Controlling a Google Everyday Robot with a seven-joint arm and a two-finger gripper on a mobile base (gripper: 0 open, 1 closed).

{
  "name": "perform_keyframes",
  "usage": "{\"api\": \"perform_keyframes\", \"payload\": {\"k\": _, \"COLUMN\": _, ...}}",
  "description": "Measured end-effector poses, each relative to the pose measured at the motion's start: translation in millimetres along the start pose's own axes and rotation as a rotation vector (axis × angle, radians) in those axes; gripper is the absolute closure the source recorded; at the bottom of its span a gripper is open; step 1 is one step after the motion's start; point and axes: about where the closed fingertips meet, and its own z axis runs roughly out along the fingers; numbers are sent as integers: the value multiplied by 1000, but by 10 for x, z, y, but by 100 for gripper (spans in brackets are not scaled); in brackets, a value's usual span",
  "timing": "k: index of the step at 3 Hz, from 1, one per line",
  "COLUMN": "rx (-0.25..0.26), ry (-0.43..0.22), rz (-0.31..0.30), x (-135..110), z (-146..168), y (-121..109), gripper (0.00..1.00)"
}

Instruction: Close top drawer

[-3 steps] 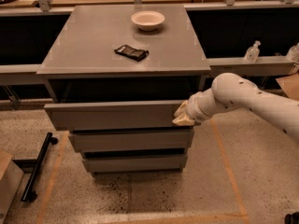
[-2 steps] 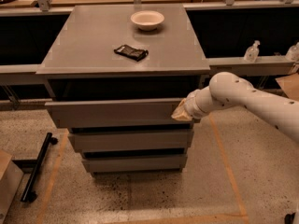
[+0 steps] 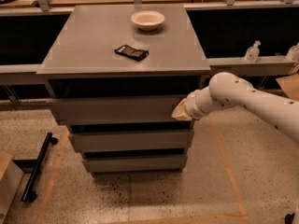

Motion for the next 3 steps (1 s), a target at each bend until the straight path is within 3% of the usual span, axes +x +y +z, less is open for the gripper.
{"api": "perform_keyframes", "payload": {"k": 3, "rx": -13, "ry": -2, "rz": -2, "x": -18, "z": 68, "y": 44, "gripper": 0}}
